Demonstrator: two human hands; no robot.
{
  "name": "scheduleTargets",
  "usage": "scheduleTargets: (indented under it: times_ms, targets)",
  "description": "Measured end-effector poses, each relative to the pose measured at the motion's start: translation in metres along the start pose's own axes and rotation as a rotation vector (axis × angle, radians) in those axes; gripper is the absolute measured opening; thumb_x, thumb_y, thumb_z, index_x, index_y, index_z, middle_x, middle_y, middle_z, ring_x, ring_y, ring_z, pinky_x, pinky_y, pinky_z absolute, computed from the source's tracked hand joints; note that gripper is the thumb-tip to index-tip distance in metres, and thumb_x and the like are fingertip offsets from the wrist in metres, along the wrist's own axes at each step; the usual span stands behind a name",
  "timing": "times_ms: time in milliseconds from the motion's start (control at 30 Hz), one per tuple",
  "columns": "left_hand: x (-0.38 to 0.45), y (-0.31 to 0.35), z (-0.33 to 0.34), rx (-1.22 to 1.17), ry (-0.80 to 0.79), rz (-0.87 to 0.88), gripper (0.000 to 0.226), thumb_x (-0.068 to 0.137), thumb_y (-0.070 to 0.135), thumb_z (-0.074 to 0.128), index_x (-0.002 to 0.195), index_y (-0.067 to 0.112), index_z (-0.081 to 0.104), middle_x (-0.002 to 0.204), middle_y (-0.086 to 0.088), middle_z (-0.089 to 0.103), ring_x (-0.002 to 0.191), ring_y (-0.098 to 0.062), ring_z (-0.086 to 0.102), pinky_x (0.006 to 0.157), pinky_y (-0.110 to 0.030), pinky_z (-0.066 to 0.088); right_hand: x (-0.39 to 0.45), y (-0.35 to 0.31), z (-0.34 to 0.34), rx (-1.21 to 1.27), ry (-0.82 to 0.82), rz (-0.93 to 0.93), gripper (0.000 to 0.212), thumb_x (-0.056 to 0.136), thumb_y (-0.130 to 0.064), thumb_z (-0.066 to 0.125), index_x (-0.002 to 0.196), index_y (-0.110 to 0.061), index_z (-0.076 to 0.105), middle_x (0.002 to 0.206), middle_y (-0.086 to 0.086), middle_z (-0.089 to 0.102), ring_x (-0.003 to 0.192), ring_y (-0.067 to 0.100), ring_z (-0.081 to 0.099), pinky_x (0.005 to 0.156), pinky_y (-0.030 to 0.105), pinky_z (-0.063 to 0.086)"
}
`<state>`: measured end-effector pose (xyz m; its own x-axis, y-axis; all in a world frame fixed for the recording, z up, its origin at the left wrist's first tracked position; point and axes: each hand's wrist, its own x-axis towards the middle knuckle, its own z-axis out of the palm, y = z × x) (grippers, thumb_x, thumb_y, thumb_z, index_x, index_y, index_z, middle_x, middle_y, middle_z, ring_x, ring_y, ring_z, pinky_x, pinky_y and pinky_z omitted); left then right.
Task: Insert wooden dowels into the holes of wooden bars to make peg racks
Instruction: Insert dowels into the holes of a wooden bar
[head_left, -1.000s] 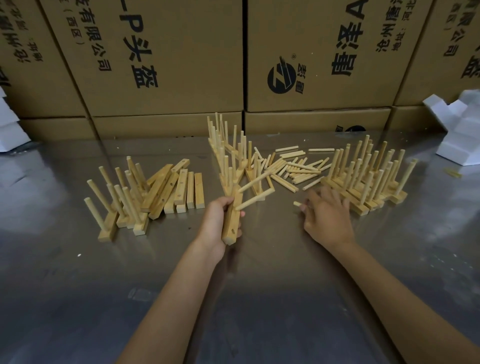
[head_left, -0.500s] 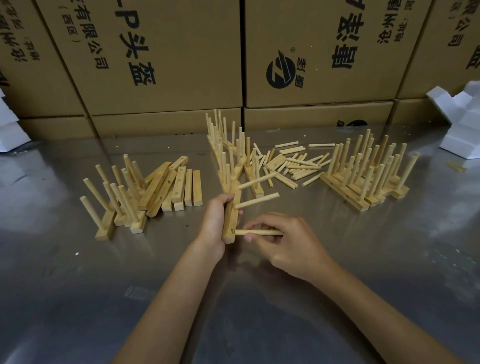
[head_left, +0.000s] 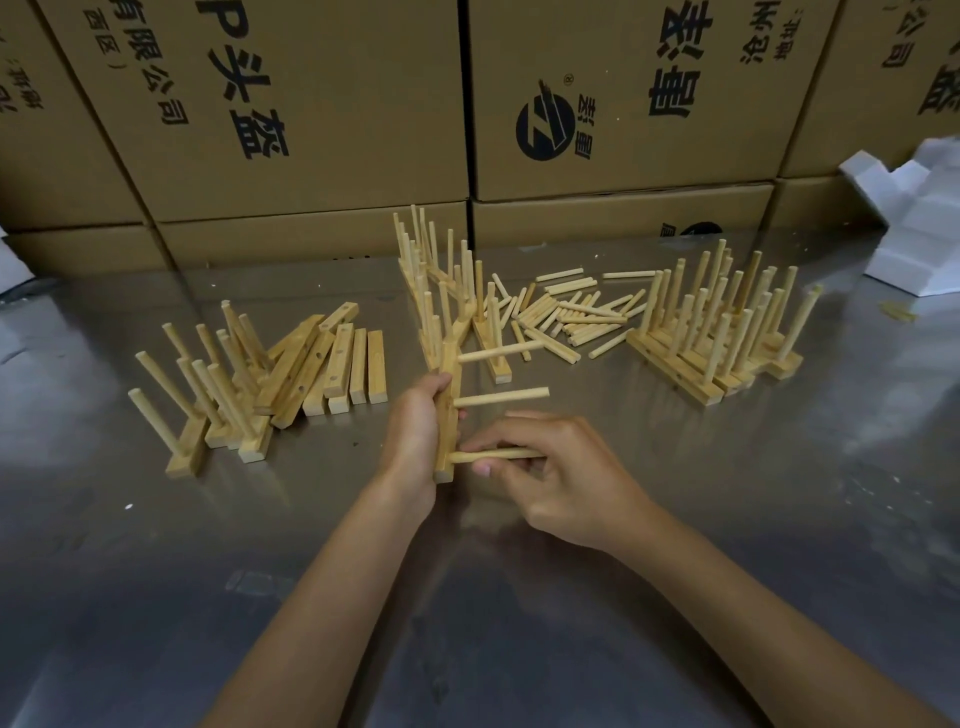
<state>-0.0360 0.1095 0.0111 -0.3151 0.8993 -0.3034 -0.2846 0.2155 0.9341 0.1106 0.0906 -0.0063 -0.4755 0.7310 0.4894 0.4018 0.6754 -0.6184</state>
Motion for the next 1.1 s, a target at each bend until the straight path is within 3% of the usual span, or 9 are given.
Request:
scheduleTargets:
  times_ms: [67, 200, 600, 700, 767, 833, 900, 967, 1100]
  targets:
    - [-0.002, -0.001, 0.002, -0.036, -0.004, 0.036, 0.025, 0.099, 0.031, 0.052, 0.105, 0.013, 0.068, 0.069, -0.002, 0.057, 0.064, -0.014, 0.054, 0.059, -0.027, 0.046, 0.001, 0.0, -0.005, 0.004, -0.002, -0.003, 0.016, 0.088, -0.012, 0.07, 0.099, -0.019, 0.078, 0.083, -0.023, 0.063, 0.072, 0.001, 0.061, 0.062, 0.011, 0.039]
    - [-0.004, -0.003, 0.006, -0.054, -0.047, 0.107, 0.026, 0.102, 0.029, 0.047, 0.12, 0.026, 0.065, 0.077, 0.001, 0.057, 0.064, -0.011, 0.053, 0.056, -0.022, 0.046, 0.0, 0.001, -0.011, 0.099, -0.016, 0.058, 0.015, 0.088, -0.006, 0.071, 0.098, -0.012, 0.079, 0.077, -0.024, 0.066, 0.065, -0.011, 0.059, 0.058, 0.003, 0.037]
    - [-0.007, -0.013, 0.012, 0.116, -0.123, 0.269, 0.032, 0.106, 0.028, 0.036, 0.133, 0.029, 0.055, 0.102, 0.001, 0.057, 0.082, -0.012, 0.051, 0.071, -0.029, 0.043, -0.002, -0.004, -0.016, 0.137, -0.048, 0.224, 0.007, 0.087, -0.016, 0.075, 0.091, -0.016, 0.08, 0.08, -0.01, 0.075, 0.069, -0.001, 0.064, 0.064, 0.014, 0.045]
    - [-0.008, -0.015, 0.014, 0.082, -0.137, 0.154, 0.028, 0.105, 0.029, 0.04, 0.126, 0.025, 0.058, 0.091, -0.002, 0.057, 0.078, -0.013, 0.053, 0.068, -0.028, 0.044, 0.0, -0.005, -0.022, 0.255, -0.103, 0.34, 0.005, 0.087, -0.016, 0.075, 0.086, -0.013, 0.079, 0.064, -0.011, 0.07, 0.051, 0.0, 0.06, 0.052, 0.014, 0.046]
    - [-0.008, -0.014, 0.013, -0.013, -0.167, 0.038, 0.024, 0.104, 0.031, 0.044, 0.106, 0.016, 0.062, 0.073, -0.002, 0.053, 0.064, -0.015, 0.051, 0.06, -0.027, 0.044, 0.003, -0.005, -0.027, 0.419, -0.131, 0.44, 0.006, 0.087, -0.014, 0.075, 0.087, -0.008, 0.077, 0.059, -0.001, 0.067, 0.04, 0.007, 0.053, 0.041, 0.018, 0.042]
    - [-0.009, -0.011, 0.011, -0.088, -0.217, -0.042, 0.033, 0.103, 0.032, 0.041, 0.088, 0.01, 0.06, 0.068, -0.005, 0.05, 0.056, -0.018, 0.049, 0.055, -0.029, 0.043, 0.004, -0.006, -0.03, 0.583, -0.165, 0.448, 0.011, 0.087, -0.011, 0.074, 0.097, -0.006, 0.076, 0.073, 0.01, 0.072, 0.048, 0.012, 0.059, 0.043, 0.02, 0.046]
    - [-0.01, -0.008, 0.01, -0.161, -0.243, -0.099, 0.035, 0.104, 0.032, 0.038, 0.101, 0.006, 0.061, 0.081, -0.013, 0.054, 0.066, -0.024, 0.054, 0.061, -0.033, 0.047, 0.004, -0.006, -0.026, 0.671, -0.194, 0.435, 0.021, 0.086, -0.017, 0.076, 0.106, -0.012, 0.073, 0.087, 0.012, 0.073, 0.058, 0.014, 0.063, 0.048, 0.022, 0.049]
    - [-0.012, -0.007, 0.009, -0.228, -0.252, -0.147, 0.033, 0.103, 0.032, 0.039, 0.113, 0.008, 0.059, 0.086, -0.014, 0.057, 0.069, -0.024, 0.057, 0.061, -0.033, 0.049, 0.002, -0.004, -0.013, 0.507, -0.15, 0.406, 0.029, 0.081, -0.029, 0.081, 0.106, -0.026, 0.066, 0.083, 0.004, 0.068, 0.062, 0.009, 0.061, 0.052, 0.024, 0.049]
    - [-0.015, -0.008, 0.011, -0.273, -0.271, -0.182, 0.039, 0.105, 0.033, 0.037, 0.112, 0.006, 0.065, 0.064, -0.006, 0.06, 0.047, -0.019, 0.058, 0.043, -0.023, 0.047, -0.002, 0.003, 0.006, 0.173, -0.081, 0.245, 0.043, 0.075, -0.051, 0.075, 0.111, -0.043, 0.052, 0.084, -0.002, 0.065, 0.067, 0.007, 0.061, 0.065, 0.038, 0.056]
